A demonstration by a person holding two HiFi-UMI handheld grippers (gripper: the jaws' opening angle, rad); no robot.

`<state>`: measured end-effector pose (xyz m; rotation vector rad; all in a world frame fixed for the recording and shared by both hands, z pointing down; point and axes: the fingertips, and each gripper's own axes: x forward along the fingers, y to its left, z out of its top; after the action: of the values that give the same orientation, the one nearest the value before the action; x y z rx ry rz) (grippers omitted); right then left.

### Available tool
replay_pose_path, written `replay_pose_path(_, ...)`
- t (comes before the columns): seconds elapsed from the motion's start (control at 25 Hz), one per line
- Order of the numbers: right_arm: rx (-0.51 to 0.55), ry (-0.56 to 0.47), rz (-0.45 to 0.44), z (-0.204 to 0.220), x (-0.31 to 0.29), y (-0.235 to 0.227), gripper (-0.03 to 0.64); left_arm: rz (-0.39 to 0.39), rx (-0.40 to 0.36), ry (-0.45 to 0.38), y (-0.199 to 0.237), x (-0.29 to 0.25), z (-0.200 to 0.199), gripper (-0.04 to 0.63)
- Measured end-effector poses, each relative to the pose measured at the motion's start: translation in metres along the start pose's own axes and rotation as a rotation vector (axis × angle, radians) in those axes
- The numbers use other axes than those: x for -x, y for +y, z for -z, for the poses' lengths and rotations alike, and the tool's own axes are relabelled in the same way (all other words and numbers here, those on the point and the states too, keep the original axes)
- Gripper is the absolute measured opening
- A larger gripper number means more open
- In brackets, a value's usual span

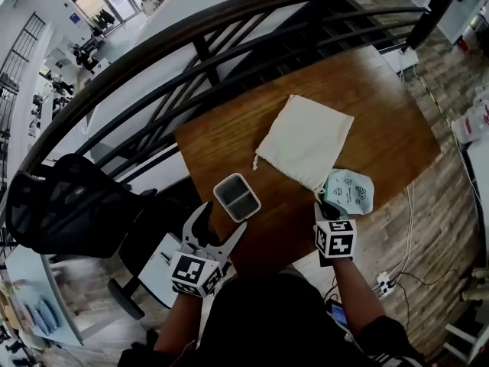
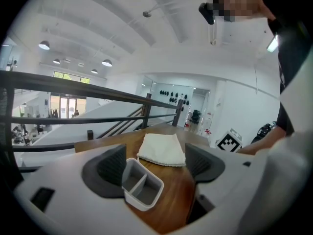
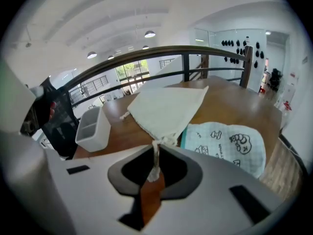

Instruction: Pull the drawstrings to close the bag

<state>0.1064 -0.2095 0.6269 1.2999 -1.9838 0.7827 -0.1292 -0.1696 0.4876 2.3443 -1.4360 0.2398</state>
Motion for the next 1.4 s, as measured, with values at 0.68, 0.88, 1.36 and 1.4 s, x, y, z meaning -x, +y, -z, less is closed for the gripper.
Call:
replay_pose_path(0.68, -0.111, -0.303, 0.01, -0.068, 0.095, -0.034, 0.017, 0.172, -0.054, 0.123, -0.049, -0.052, 0.029, 0.367)
replay_pose_path(0.88, -0.15, -0.289, 0.065, -0.041, 0.1, -0.07, 0.017, 0.252, -0.089, 0.174, -0.085, -0.079, 0.048, 0.366)
replay_pose_path(1.36, -0.196, -0.258, 0.139, -0.004, 0.112, -0.128, 0.017, 0.254, -0.33, 0.403, -0.113, -0.116, 0.097, 0.364)
replay_pose_path(1.4, -0.189, -0.255, 0.14, -0.003, 0.111, -0.131, 0.017, 0.252, -0.37, 0.432, -0.114, -0.119, 0.102, 0.364)
